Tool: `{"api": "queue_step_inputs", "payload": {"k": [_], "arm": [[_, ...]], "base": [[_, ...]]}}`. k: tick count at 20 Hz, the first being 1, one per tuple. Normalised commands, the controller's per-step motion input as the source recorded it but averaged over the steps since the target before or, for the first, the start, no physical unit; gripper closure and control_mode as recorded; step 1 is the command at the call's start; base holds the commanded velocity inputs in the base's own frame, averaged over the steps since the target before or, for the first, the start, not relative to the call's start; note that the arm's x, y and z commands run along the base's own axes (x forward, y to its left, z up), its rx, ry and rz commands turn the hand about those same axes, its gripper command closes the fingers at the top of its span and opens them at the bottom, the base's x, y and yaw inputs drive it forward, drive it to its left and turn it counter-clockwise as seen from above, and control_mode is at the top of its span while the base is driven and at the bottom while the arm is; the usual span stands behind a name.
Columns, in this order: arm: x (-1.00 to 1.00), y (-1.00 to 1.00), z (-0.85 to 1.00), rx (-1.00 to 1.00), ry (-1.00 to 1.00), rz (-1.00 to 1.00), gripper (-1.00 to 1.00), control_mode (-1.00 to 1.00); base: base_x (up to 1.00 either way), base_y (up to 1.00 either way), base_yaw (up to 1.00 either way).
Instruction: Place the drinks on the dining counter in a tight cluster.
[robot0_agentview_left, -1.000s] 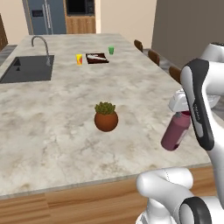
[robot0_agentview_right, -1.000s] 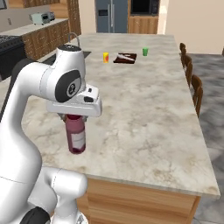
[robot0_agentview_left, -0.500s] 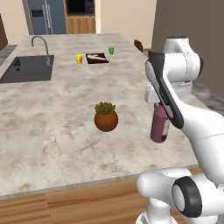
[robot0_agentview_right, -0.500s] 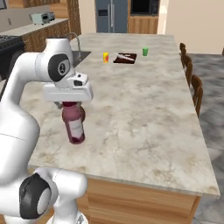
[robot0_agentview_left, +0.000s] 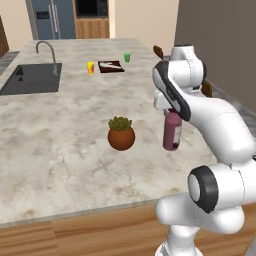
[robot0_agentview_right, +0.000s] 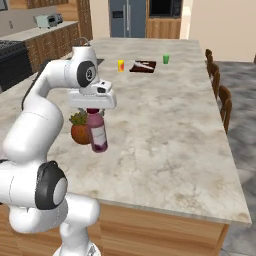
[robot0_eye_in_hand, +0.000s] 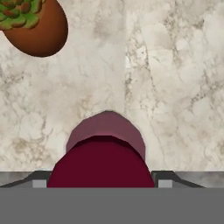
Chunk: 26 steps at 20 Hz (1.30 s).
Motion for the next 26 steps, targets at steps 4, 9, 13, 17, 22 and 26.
{"api": "queue_step_inputs", "payload": {"k": [4,9,13,17,22,26], "arm": [[0.88,-0.18,-0.29,0.12,0.0,0.0,1.0,-1.0],[0.46,-0.24,-0.7,0.02,0.0,0.0,1.0,-1.0],[0.13,-0.19,-0.76,-0.02,0.0,0.0,1.0,-1.0],[0.09,-0.13,-0.72,-0.01,0.0,0.0,1.0,-1.0],[0.15,0.0,-0.46,-0.01,-0.01,0.0,1.0,-1.0],[0.44,0.02,-0.14,0.0,-0.01,0.0,1.0,-1.0]], "base": [[0.0,0.0,0.0],[0.0,0.0,0.0],[0.0,0.0,0.0],[0.0,0.0,0.0],[0.0,0.0,0.0],[0.0,0.0,0.0]]}}
